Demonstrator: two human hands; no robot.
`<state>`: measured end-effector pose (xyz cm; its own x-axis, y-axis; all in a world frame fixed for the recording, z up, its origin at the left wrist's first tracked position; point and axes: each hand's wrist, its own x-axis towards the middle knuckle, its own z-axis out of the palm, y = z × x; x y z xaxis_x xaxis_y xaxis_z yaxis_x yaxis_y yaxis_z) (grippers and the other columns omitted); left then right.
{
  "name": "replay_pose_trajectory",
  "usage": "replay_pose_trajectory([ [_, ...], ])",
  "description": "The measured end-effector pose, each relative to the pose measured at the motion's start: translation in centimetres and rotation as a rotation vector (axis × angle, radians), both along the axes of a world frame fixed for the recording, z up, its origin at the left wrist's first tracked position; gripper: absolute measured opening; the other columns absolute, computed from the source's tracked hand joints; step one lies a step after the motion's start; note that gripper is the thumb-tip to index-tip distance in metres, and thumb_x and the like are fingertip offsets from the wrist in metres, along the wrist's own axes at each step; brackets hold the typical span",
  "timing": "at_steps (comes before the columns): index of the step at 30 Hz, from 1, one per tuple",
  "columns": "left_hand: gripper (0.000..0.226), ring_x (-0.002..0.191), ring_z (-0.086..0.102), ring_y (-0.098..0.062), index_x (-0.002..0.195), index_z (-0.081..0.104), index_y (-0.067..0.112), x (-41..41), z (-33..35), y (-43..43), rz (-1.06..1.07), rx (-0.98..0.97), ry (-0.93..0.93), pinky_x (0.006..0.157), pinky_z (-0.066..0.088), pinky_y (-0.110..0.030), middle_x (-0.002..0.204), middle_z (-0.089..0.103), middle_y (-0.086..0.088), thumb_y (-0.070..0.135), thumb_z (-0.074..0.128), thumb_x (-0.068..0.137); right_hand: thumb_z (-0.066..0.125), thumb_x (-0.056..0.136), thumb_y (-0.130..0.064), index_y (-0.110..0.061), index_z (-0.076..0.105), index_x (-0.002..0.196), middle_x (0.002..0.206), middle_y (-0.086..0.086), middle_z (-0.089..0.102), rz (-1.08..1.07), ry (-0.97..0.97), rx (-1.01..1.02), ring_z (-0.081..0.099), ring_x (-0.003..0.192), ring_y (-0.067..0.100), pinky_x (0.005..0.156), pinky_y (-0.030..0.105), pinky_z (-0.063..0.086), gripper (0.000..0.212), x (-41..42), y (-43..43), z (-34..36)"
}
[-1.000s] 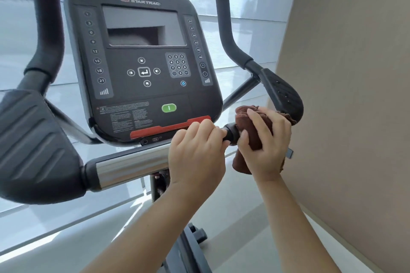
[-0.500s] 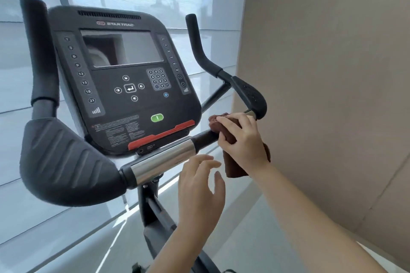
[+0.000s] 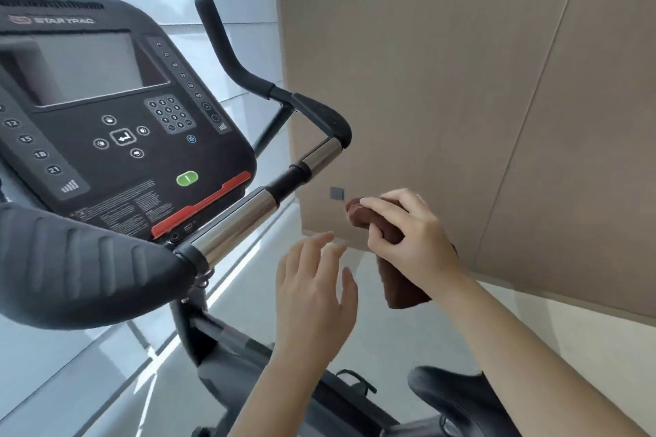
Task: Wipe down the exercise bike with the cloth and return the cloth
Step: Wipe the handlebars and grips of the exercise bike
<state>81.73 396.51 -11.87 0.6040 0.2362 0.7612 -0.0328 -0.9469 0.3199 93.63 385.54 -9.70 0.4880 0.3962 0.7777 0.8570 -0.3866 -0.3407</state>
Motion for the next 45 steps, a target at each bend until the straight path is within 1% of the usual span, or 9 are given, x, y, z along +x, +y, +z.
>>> replay_pose_trajectory([
  [4, 0.028, 0.096, 0.058, -0.026, 0.100, 0.064, 0.009, 0.5, -0.7, -4.0, -0.152, 0.003, 0.081, 0.082, 0.045, -0.037, 0.106, 0.064, -0.007, 0.021, 0.048, 0.081, 0.056, 0.078, -0.015, -0.015, 0.067, 0.106, 0.096, 0.004, 0.061, -0.137, 0.024, -0.011, 0.057, 0.088, 0.023, 0.083, 0.017, 0.041, 0.030, -2.9, -6.4, -0.4],
  [8, 0.032, 0.092, 0.060, -0.026, 0.098, 0.065, 0.008, 0.8, -1.1, -8.5, -0.293, 0.009, 0.142, 0.079, 0.046, -0.037, 0.103, 0.066, -0.005, 0.025, 0.043, 0.082, 0.058, 0.075, -0.010, -0.013, 0.069, 0.105, 0.094, 0.006, 0.062, -0.271, 0.082, -0.035, 0.058, 0.088, 0.026, 0.082, 0.026, 0.044, 0.032, -5.6, -13.2, -0.5],
  [12, 0.032, 0.093, 0.060, -0.029, 0.096, 0.066, 0.007, 1.8, -1.5, -13.6, -0.397, 0.050, 0.156, 0.079, 0.046, -0.039, 0.102, 0.066, -0.007, 0.025, 0.044, 0.082, 0.058, 0.076, -0.012, -0.015, 0.068, 0.107, 0.096, 0.005, 0.061, -0.398, 0.158, -0.071, 0.057, 0.091, 0.024, 0.083, 0.027, 0.044, 0.032, -7.4, -20.0, -0.7],
  [15, 0.031, 0.095, 0.059, -0.028, 0.096, 0.066, 0.007, 2.3, -1.6, -18.2, -0.475, 0.088, 0.161, 0.080, 0.042, -0.036, 0.103, 0.066, -0.006, 0.025, 0.045, 0.081, 0.057, 0.076, -0.013, -0.017, 0.068, 0.107, 0.096, 0.003, 0.061, -0.495, 0.201, -0.081, 0.056, 0.091, 0.023, 0.081, 0.025, 0.043, 0.033, -8.5, -24.8, -1.0],
  [19, 0.031, 0.098, 0.058, -0.027, 0.097, 0.066, 0.007, 2.9, -1.9, -25.3, -0.581, 0.130, 0.164, 0.085, 0.038, -0.035, 0.105, 0.066, -0.007, 0.025, 0.045, 0.082, 0.063, 0.075, -0.007, -0.018, 0.068, 0.105, 0.094, 0.003, 0.061, -0.607, 0.211, -0.114, 0.058, 0.089, 0.024, 0.077, 0.023, 0.042, 0.032, -9.3, -31.8, -1.7],
  [24, 0.030, 0.104, 0.057, -0.028, 0.097, 0.066, 0.008, 4.0, -1.8, -35.8, -0.653, 0.133, 0.130, 0.090, 0.034, -0.033, 0.107, 0.065, -0.007, 0.025, 0.046, 0.083, 0.059, 0.075, -0.011, -0.018, 0.068, 0.105, 0.095, 0.002, 0.062, -0.656, 0.238, -0.101, 0.059, 0.091, 0.023, 0.080, 0.030, 0.047, 0.032, -9.4, -42.2, -2.4],
  [32, 0.033, 0.101, 0.060, -0.029, 0.096, 0.067, 0.007, 6.1, -1.5, -53.0, -0.701, 0.084, 0.190, 0.090, 0.034, -0.033, 0.106, 0.066, -0.007, 0.026, 0.044, 0.082, 0.060, 0.074, -0.010, -0.018, 0.069, 0.104, 0.094, 0.002, 0.062, -0.688, 0.249, -0.121, 0.059, 0.090, 0.021, 0.081, 0.022, 0.043, 0.032, -7.7, -58.7, -1.6],
  [40, 0.033, 0.102, 0.060, -0.029, 0.094, 0.067, 0.006, 10.3, -1.1, -58.9, -0.685, 0.155, 0.210, 0.088, 0.044, -0.040, 0.105, 0.066, -0.007, 0.026, 0.043, 0.082, 0.059, 0.073, -0.009, -0.017, 0.069, 0.104, 0.093, 0.002, 0.061, -0.692, 0.212, -0.058, 0.059, 0.088, 0.023, 0.077, 0.029, 0.045, 0.034, -4.0, -65.2, -1.5],
  [45, 0.032, 0.102, 0.060, -0.028, 0.093, 0.067, 0.007, 14.8, -1.9, -60.3, -0.688, 0.155, 0.207, 0.088, 0.044, -0.039, 0.104, 0.066, -0.006, 0.027, 0.044, 0.082, 0.058, 0.073, -0.010, -0.017, 0.069, 0.104, 0.093, 0.001, 0.061, -0.685, 0.191, -0.027, 0.059, 0.085, 0.021, 0.077, 0.026, 0.045, 0.034, 0.5, -66.3, -1.7],
])
